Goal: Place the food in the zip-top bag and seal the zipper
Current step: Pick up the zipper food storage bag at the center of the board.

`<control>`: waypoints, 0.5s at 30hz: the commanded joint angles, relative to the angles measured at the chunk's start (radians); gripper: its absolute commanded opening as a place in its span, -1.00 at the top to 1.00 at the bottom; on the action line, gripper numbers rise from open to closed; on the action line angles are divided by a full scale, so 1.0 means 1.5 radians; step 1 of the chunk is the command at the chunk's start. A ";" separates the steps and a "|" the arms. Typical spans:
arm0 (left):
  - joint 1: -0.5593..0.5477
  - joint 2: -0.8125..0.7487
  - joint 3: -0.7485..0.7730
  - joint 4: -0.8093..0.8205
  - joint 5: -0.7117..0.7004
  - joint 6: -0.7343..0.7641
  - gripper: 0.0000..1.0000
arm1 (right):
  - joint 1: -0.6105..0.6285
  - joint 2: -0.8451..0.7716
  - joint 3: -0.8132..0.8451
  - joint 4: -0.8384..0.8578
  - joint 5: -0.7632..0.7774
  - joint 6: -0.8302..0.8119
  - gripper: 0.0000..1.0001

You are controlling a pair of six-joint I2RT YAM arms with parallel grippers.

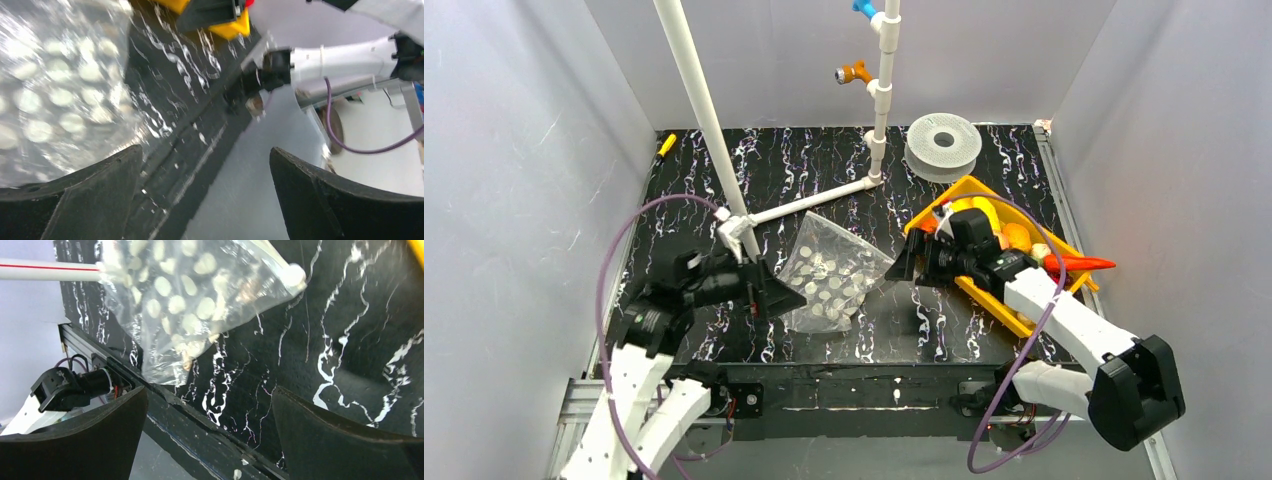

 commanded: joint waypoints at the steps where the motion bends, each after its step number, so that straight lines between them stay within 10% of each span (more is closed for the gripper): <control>1: -0.175 0.086 -0.030 0.075 -0.084 -0.042 -0.96 | 0.005 0.021 -0.045 0.143 0.017 0.109 -0.99; 5: -0.412 0.205 0.024 0.089 -0.332 -0.012 -0.96 | 0.004 0.088 -0.022 0.142 0.007 0.109 -0.99; 15: -0.444 0.168 0.009 0.163 -0.607 -0.009 -0.97 | 0.005 0.104 -0.074 0.272 0.067 0.117 -1.00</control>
